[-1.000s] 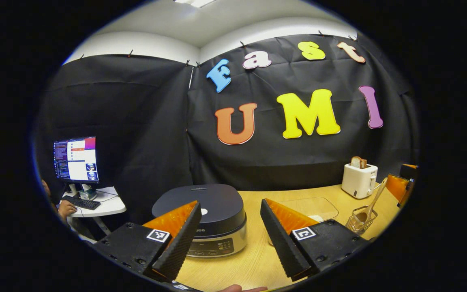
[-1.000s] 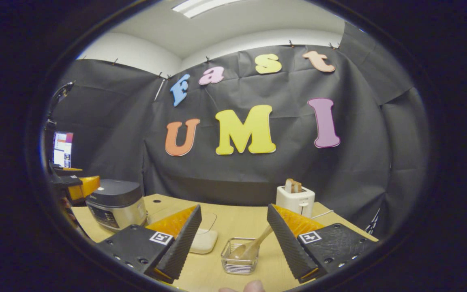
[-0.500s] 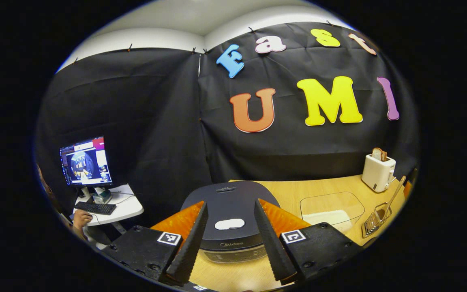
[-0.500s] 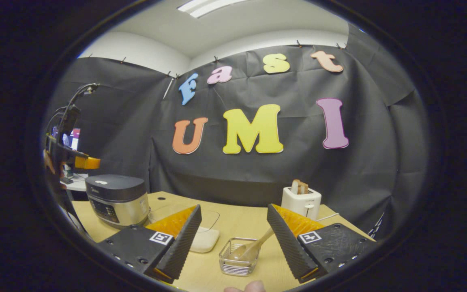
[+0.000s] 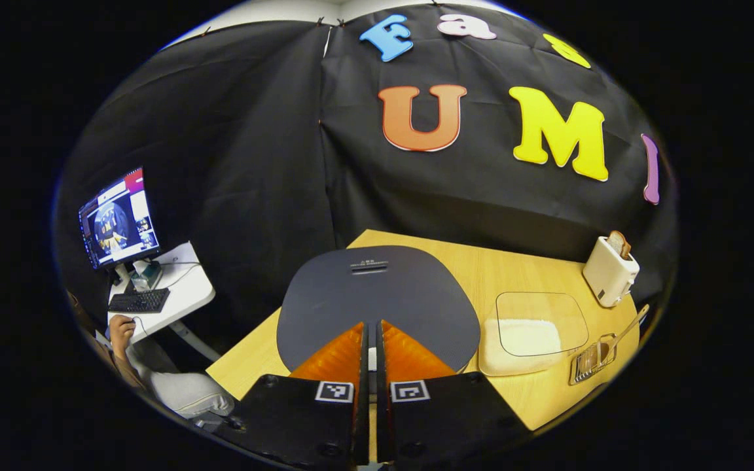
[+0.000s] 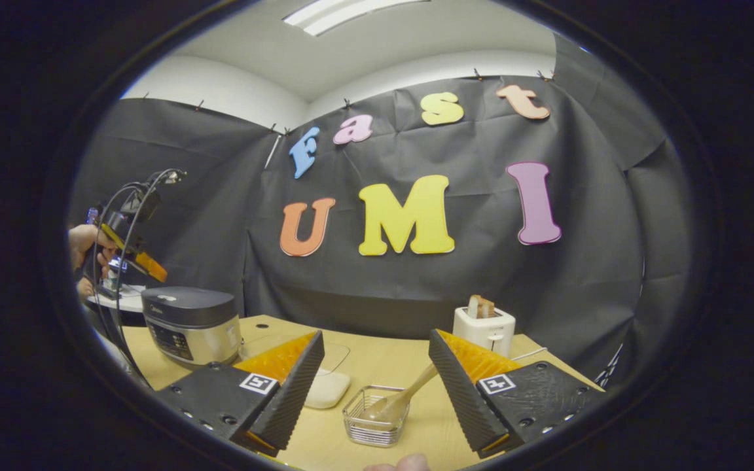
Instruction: Close the left gripper, press the button to open the rice cooker; take a wooden spoon from the chopstick holder with the right hand, scoop a spoonful of rice and pour it into the rice cooker, then put the wooden spoon back into the chopstick holder.
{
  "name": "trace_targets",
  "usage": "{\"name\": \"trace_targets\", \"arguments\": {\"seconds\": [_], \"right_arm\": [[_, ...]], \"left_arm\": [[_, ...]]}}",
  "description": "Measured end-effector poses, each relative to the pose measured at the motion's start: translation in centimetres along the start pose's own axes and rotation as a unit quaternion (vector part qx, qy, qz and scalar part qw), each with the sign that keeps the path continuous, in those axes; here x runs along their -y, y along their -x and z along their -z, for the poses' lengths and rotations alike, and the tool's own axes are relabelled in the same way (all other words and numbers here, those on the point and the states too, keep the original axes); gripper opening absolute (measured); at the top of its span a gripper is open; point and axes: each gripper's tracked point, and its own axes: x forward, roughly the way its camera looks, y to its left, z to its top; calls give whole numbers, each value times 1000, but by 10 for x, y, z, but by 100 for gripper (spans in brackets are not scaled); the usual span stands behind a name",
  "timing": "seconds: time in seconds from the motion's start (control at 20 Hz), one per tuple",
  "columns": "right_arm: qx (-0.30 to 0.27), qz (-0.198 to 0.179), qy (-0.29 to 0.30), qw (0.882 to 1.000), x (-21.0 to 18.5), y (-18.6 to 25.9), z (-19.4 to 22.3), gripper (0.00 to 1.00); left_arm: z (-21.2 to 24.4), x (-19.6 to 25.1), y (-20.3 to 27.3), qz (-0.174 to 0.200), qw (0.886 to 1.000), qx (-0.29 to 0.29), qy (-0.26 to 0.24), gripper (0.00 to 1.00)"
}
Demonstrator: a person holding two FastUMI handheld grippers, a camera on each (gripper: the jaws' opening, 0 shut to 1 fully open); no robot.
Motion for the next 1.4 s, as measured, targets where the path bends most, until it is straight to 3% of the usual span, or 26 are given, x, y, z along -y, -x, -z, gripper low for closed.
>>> {"name": "trace_targets", "arguments": {"seconds": [0.25, 0.4, 0.55, 0.75, 0.95, 1.1, 1.2, 1.25, 1.35, 1.4], "right_arm": [[2, 7, -3, 1000, 12, 2, 0, 95], [5, 13, -10, 1000, 18, 2, 1, 95], [3, 17, -21, 1000, 22, 1, 6, 95], [-5, 17, -33, 999, 21, 0, 12, 94], [5, 36, -19, 999, 32, 8, 0, 93], [12, 49, -15, 999, 41, 15, -4, 94], [9, 56, -17, 998, 47, 17, -5, 94], [10, 58, -15, 998, 48, 19, -7, 94], [12, 61, -13, 998, 48, 20, -10, 94], [12, 62, -12, 998, 49, 21, -10, 94]], "left_arm": [[19, 10, -15, 21, 998, -54, 22, 3], [18, 9, -18, 17, 998, -48, 29, 3], [26, 10, -18, 30, 998, -51, 0, 3], [22, 11, -16, 43, 998, -29, 28, 3], [13, 9, -15, 24, 999, -10, 34, 3], [-10, 10, -5, 6, 999, 36, 30, 3], [-42, 16, 11, 10, 995, 100, 3, 23], [-54, 16, 19, 5, 992, 128, -11, 49], [-80, 6, 34, -23, 982, 185, -26, 69], [-92, 12, 41, -21, 978, 207, -28, 89]]}}
